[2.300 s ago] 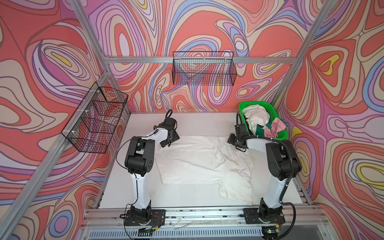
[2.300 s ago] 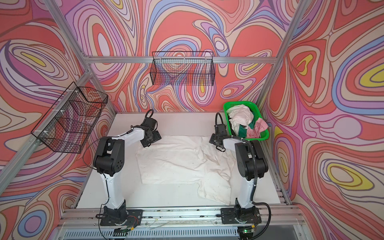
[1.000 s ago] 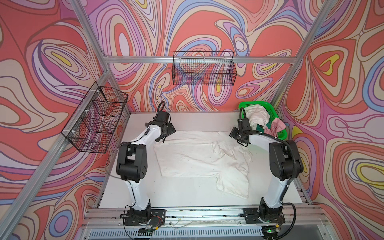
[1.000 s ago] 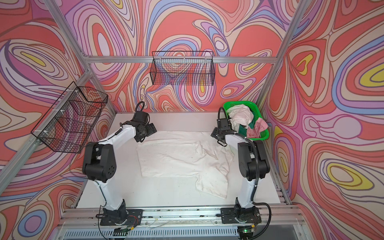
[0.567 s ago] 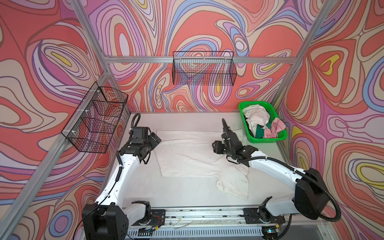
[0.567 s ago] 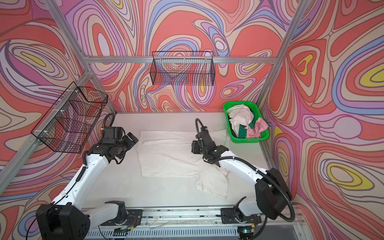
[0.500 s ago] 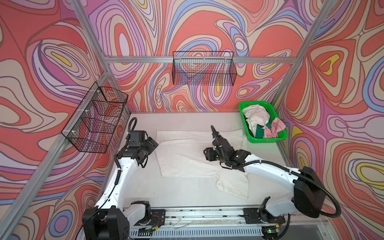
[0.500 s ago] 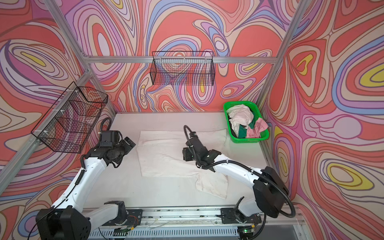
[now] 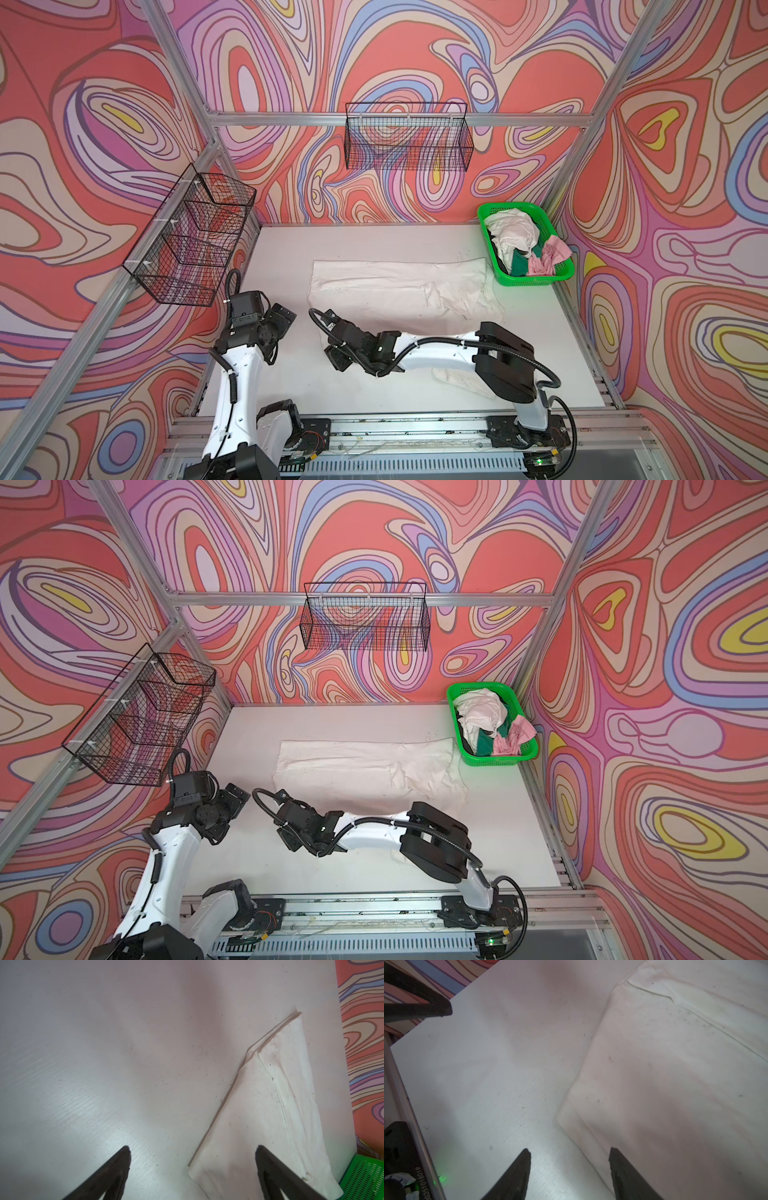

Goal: Fold and stack the t-shirts

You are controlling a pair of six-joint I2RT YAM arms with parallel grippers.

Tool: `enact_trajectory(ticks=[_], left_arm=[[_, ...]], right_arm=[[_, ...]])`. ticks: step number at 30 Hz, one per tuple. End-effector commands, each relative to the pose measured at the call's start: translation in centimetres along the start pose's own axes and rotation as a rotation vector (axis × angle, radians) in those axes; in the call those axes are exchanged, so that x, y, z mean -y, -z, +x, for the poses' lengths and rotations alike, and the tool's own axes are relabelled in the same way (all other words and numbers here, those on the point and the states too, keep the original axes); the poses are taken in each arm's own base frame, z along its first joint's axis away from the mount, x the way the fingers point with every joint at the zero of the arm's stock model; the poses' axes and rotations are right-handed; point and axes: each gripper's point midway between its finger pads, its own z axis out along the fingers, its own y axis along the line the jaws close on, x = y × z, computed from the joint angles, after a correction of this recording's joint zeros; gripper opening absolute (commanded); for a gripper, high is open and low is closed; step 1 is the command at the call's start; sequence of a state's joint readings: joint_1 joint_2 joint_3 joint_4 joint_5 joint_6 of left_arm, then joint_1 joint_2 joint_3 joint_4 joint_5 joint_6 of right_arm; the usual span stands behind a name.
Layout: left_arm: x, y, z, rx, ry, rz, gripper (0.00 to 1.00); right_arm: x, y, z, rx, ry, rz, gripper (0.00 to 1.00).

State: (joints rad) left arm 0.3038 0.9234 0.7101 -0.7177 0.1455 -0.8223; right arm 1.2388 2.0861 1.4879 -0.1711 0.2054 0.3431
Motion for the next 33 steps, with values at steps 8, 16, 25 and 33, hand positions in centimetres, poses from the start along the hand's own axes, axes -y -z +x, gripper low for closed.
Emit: enact_trajectory(ticks=[8,16,25,33], left_arm=[[-1.3,0.1,0.3,0.003,0.008,-0.035,0.94],[-1.3,-0.2,0.5,-0.009,-0.001,-0.032,0.92],[-1.3,-0.7,1.0,-0.048,-0.012,-0.03,0.9],[-0.8,-1.0,1.7,-0.081,-0.046,-0.009,0.87]], right_arm=[[0.5,-4.5,2.6,-0.074,0.078,0.101,0.59],[0.5,-5.8,3.5,-0.099,0.082,0.109,0.33],[0.5,-5.6,2.4,-0.078,0.08,0.08,0.0],[4.8,-3.8,-2.0,0.004,-0.126,-0.042,0.0]])
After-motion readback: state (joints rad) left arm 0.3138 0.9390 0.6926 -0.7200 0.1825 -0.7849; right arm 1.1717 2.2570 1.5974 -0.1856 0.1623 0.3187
